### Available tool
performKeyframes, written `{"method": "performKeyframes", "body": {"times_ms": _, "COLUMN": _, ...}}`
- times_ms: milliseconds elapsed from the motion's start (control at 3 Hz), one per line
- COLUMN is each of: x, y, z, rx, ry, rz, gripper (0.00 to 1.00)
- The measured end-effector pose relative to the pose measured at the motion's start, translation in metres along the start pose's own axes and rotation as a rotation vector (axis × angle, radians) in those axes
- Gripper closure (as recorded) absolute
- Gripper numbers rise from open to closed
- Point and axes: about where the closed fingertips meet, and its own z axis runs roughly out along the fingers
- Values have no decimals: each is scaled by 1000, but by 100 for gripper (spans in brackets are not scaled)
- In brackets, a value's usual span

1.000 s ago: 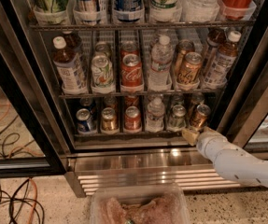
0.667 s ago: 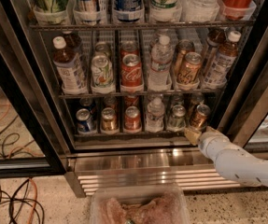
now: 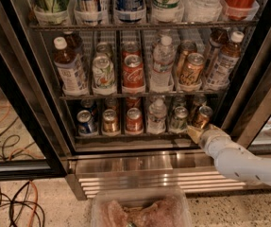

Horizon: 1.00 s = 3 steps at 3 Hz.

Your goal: Pick orange can from bottom shelf of fridge

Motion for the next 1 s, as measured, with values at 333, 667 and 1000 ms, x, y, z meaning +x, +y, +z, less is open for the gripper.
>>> {"method": "performKeyframes", "body": {"times_ms": 333, "x": -6, "y": -10, "z": 21, "rx": 11, "ry": -34, "rz": -13, "gripper": 43}}
{"method": "performKeyframes", "body": {"times_ms": 667, "x": -4, "y": -15, "z": 28, "rx": 20, "ry": -34, "rz": -15, "gripper": 43}}
{"method": "performKeyframes", "body": {"times_ms": 1000, "x": -10, "y": -17, "z": 35, "rx": 18, "ry": -50, "rz": -13, "gripper": 44}}
